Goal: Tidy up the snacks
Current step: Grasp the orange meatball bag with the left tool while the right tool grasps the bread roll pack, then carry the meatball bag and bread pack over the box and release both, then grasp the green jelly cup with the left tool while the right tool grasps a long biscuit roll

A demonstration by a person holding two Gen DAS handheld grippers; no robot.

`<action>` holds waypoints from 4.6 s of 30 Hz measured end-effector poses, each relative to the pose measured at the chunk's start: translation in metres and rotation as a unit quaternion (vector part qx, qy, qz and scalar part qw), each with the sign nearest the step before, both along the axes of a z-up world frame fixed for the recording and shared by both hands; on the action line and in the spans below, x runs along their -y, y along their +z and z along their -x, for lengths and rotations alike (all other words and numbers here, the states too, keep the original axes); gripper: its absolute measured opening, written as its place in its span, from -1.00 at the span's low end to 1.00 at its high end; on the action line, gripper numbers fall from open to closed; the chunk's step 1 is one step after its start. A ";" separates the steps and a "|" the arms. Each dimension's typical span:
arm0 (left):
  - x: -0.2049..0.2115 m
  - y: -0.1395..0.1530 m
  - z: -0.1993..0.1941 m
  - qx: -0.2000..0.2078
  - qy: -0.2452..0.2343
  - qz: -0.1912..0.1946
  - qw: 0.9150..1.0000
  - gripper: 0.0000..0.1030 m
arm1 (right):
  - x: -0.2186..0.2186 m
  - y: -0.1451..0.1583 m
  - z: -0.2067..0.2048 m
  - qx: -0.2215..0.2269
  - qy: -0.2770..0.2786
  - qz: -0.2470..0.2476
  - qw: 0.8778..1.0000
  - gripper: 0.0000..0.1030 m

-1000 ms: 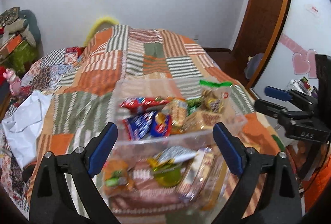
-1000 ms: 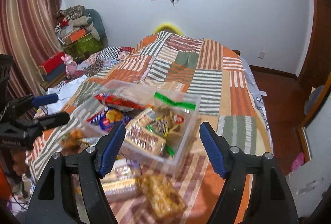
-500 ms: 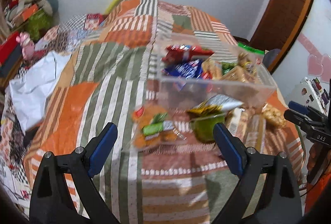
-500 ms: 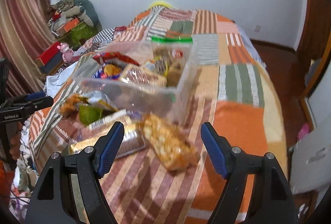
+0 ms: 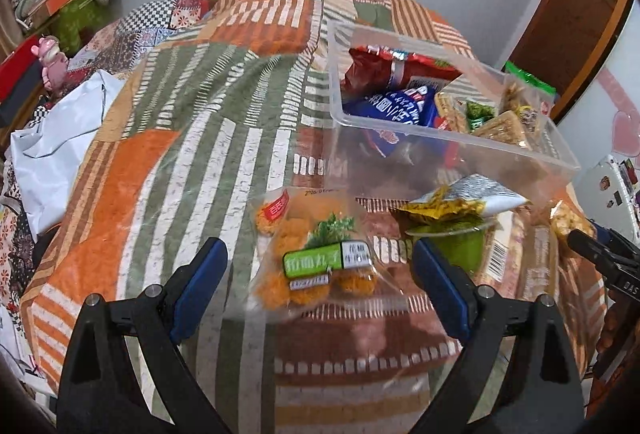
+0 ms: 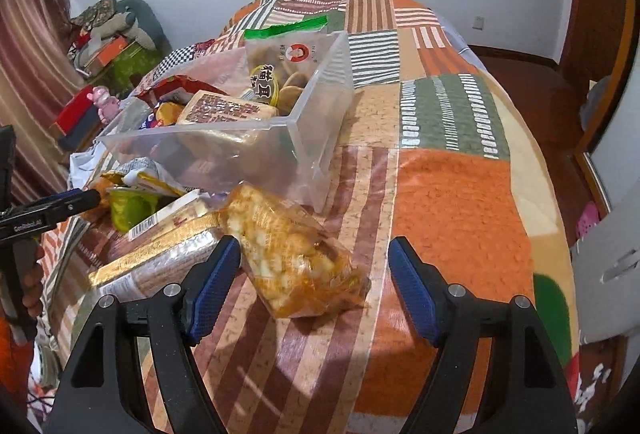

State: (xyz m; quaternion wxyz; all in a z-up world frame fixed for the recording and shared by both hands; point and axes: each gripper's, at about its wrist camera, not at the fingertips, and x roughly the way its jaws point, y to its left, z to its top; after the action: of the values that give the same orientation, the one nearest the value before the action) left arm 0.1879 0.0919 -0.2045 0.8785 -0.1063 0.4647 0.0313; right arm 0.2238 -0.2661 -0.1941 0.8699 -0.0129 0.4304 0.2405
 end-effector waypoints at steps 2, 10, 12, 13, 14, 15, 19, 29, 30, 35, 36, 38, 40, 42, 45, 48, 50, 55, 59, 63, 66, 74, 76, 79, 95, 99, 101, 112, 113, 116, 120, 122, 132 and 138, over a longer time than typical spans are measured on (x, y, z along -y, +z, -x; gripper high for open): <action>0.001 -0.005 -0.005 -0.002 0.000 -0.013 1.000 0.83 | -0.002 -0.002 -0.002 -0.004 0.006 0.000 1.000 0.43; -0.006 -0.023 -0.015 -0.016 0.004 0.008 1.000 0.54 | -0.009 -0.010 -0.009 -0.020 0.017 -0.004 1.000 0.43; -0.007 -0.024 -0.014 -0.014 0.004 0.009 1.000 0.44 | -0.005 -0.012 -0.012 -0.031 0.014 -0.018 0.999 0.43; -0.007 -0.024 -0.013 -0.012 0.002 0.008 1.000 0.40 | -0.004 -0.013 -0.013 -0.033 0.013 -0.021 0.999 0.43; -0.006 -0.024 -0.012 -0.010 0.000 0.005 1.000 0.39 | -0.003 -0.013 -0.012 -0.033 0.012 -0.022 0.999 0.43; -0.005 -0.024 -0.011 -0.007 -0.001 0.004 1.000 0.34 | -0.003 -0.013 -0.011 -0.031 0.013 -0.019 0.999 0.43; 0.000 -0.021 -0.005 0.004 -0.004 -0.014 1.000 0.15 | -0.006 -0.012 -0.007 -0.033 0.021 -0.022 0.999 0.13; 0.011 -0.006 0.021 0.019 -0.019 -0.033 0.999 -0.02 | -0.010 -0.009 0.002 -0.029 0.024 -0.032 0.999 -0.18; 0.011 -0.004 0.025 0.019 -0.019 -0.030 0.999 -0.02 | -0.009 -0.007 0.005 -0.025 0.024 -0.028 0.999 -0.18; 0.013 0.007 0.039 0.030 -0.016 -0.027 0.999 -0.02 | -0.003 0.004 0.012 -0.009 0.025 -0.032 0.999 -0.18; 0.013 0.011 0.041 0.034 -0.014 -0.025 0.999 -0.02 | -0.002 0.006 0.013 -0.006 0.024 -0.033 0.999 -0.18; 0.013 0.018 0.045 0.042 -0.012 -0.023 0.999 -0.02 | -0.001 0.012 0.015 0.002 0.023 -0.036 0.999 -0.18; 0.013 0.026 0.048 0.052 -0.011 -0.023 0.998 -0.02 | 0.001 0.018 0.017 0.010 0.022 -0.041 0.999 -0.18; 0.013 0.035 0.050 0.063 -0.011 -0.023 0.998 -0.02 | 0.001 0.024 0.018 0.018 0.021 -0.045 0.999 -0.18; 0.015 0.049 0.051 0.080 -0.013 -0.025 0.996 -0.02 | -0.001 0.034 0.021 0.036 0.022 -0.050 0.998 -0.18; 0.018 0.062 0.048 0.098 -0.018 -0.024 0.995 -0.02 | -0.005 0.045 0.020 0.052 0.025 -0.058 0.997 -0.19; 0.020 0.068 0.044 0.107 -0.023 -0.025 0.994 -0.02 | -0.009 0.050 0.020 0.061 0.027 -0.063 0.996 -0.19; 0.028 0.078 0.030 0.120 -0.036 -0.030 0.992 -0.02 | -0.021 0.061 0.016 0.080 0.037 -0.068 0.994 -0.18; 0.035 0.079 0.016 0.124 -0.049 -0.039 0.990 -0.02 | -0.031 0.066 0.008 0.091 0.042 -0.069 0.993 -0.19; 0.038 0.074 -0.004 0.117 -0.058 -0.041 0.991 -0.02 | -0.041 0.069 -0.005 0.097 0.046 -0.070 0.992 -0.19; 0.039 0.068 -0.020 0.109 -0.064 -0.039 0.991 -0.02 | -0.050 0.068 -0.013 0.098 0.050 -0.073 0.991 -0.18; 0.042 0.055 -0.051 0.100 -0.070 -0.048 0.991 -0.02 | -0.075 0.065 -0.038 0.092 0.066 -0.065 0.991 -0.18; 0.042 0.057 -0.055 0.105 -0.073 -0.051 0.991 -0.02 | -0.082 0.064 -0.045 0.087 0.069 -0.063 0.992 -0.18; 0.042 0.056 -0.064 0.102 -0.074 -0.054 0.991 -0.02 | -0.091 0.063 -0.054 0.081 0.074 -0.062 0.992 -0.18; 0.049 0.043 -0.075 0.096 -0.081 -0.079 0.989 0.11 | -0.123 0.042 -0.081 0.050 0.083 -0.026 0.995 -0.18; 0.044 0.041 -0.075 0.088 -0.078 -0.063 0.991 0.32 | -0.124 0.041 -0.082 0.039 0.086 -0.030 0.995 -0.14; 0.044 0.042 -0.073 0.088 -0.077 -0.062 0.991 0.32 | -0.120 0.043 -0.081 0.035 0.086 -0.038 0.995 -0.14; 0.046 0.074 -0.045 0.121 -0.078 -0.049 0.988 0.35 | -0.105 0.068 -0.056 0.060 0.091 -0.049 0.993 -0.10; 0.045 0.077 -0.041 0.123 -0.077 -0.046 0.988 0.35 | -0.103 0.071 -0.053 0.065 0.091 -0.048 0.993 -0.09; 0.043 0.084 -0.029 0.129 -0.073 -0.041 0.988 0.37 | -0.096 0.078 -0.039 0.078 0.089 -0.046 0.992 -0.03; 0.041 0.091 -0.011 0.138 -0.063 -0.044 0.987 0.60 | -0.087 0.080 -0.024 0.087 0.087 -0.045 0.991 0.05; 0.041 0.092 -0.001 0.138 -0.061 -0.048 0.987 0.61 | -0.083 0.079 -0.016 0.093 0.085 -0.038 0.991 0.09; 0.037 0.074 0.037 0.107 -0.054 -0.037 0.992 0.63 | -0.073 0.050 0.015 0.064 0.089 -0.031 0.993 0.35; 0.034 0.053 0.049 0.078 -0.045 -0.030 0.996 0.63 | -0.078 0.019 0.022 0.017 0.079 -0.033 0.996 0.44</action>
State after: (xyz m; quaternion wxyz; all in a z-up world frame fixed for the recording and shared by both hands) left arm 0.1385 0.0583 -0.1513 0.9152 -0.0613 0.3982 -0.0024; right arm 0.2019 -0.1881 -0.1748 0.8552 -0.0220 0.4054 0.3221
